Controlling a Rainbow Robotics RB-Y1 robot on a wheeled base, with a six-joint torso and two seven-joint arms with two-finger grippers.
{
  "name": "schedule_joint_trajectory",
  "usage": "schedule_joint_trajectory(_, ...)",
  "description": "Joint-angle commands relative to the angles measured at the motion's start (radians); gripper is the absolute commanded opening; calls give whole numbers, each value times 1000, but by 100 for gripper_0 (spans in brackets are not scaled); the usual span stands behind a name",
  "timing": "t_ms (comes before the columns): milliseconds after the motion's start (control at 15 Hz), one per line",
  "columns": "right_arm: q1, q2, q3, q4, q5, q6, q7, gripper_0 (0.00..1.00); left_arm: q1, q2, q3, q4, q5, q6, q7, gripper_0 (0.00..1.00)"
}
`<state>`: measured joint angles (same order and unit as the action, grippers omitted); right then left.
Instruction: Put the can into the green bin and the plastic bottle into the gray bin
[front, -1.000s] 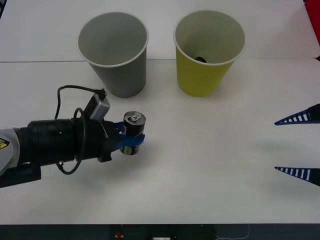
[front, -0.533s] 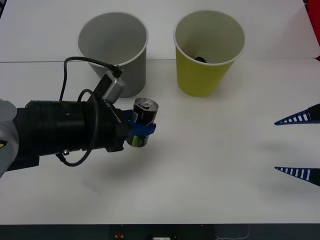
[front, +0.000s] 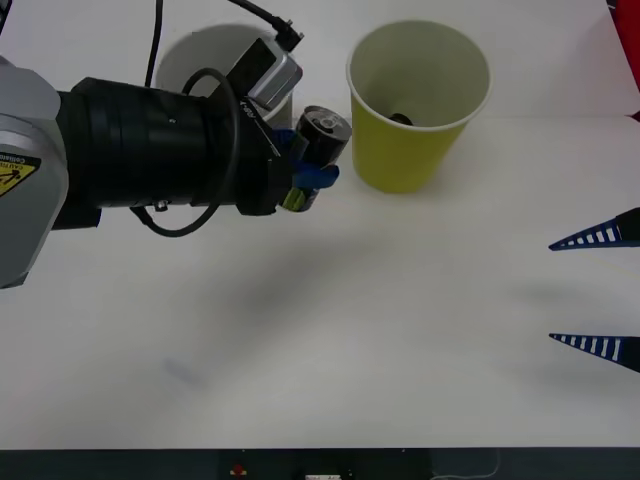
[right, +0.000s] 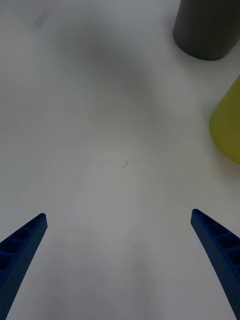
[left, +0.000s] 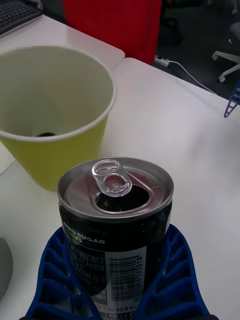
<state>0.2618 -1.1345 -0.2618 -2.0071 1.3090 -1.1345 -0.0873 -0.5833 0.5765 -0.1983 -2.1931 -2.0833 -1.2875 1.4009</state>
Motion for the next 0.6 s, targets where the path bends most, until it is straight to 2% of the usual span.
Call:
schedule_joint_trajectory(67,0,0,0,0,0,0,0,100,-130,-26,-23,110,-4,-1,0,0)
schedule_joint_trajectory(333,0,0,0,0,0,0,0,100,-293,-33,-73,242,-21,1,1,0)
schedule_joint_trajectory(467,0,0,0,0,0,0,0,100,-354,-69,-95,329,-40,-1,-3,0)
schedule_joint_trajectory(600,0,0,0,0,0,0,0,100,-415,-115,-124,412,-95,5,-10,0)
